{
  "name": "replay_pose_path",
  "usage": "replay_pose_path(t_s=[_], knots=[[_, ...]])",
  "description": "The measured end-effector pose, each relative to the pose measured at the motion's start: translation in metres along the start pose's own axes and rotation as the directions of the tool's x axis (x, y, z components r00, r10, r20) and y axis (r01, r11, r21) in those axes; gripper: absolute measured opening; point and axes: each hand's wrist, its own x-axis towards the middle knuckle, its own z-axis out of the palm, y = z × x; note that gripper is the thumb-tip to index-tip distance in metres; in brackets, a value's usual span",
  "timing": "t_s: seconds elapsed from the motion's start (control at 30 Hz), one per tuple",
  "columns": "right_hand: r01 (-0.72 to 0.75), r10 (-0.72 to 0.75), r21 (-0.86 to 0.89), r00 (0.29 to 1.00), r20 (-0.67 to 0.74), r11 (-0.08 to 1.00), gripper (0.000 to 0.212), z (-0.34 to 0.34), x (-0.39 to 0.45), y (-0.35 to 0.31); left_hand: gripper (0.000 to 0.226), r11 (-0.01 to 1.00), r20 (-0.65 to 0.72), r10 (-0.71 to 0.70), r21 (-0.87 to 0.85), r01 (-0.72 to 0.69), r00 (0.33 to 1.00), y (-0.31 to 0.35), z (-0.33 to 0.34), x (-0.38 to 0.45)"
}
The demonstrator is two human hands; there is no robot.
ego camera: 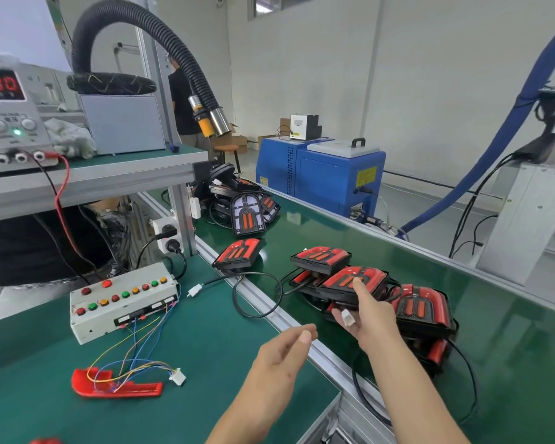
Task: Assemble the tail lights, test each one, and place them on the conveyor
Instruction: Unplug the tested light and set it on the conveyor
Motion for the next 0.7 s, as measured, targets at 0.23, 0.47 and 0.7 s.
replay_pose_path(t_s=[0.23,0.47,0.7], knots=[[-0.038,0.051,0.173,0.996,-0.07,0.984,0.036,0.0,-0.011,-0.003,0.038,1.0,-0.027,-0.003,0.003,0.003,1.0,-0.005,-0.002,-0.006],[-0.053,0.06,0.144,0.997,-0.048,0.988,0.054,-0.006,-0.034,0.004,0.025,1.0,-0.074,-0.012,-0.025,0.01,0.997,-0.007,-0.006,-0.01],[-0.06,0.06,0.045,0.998,-0.012,0.997,0.037,-0.007,-0.083,0.056,0.024,0.999,-0.268,-0.025,-0.051,0.011,0.963,-0.009,-0.038,-0.029]])
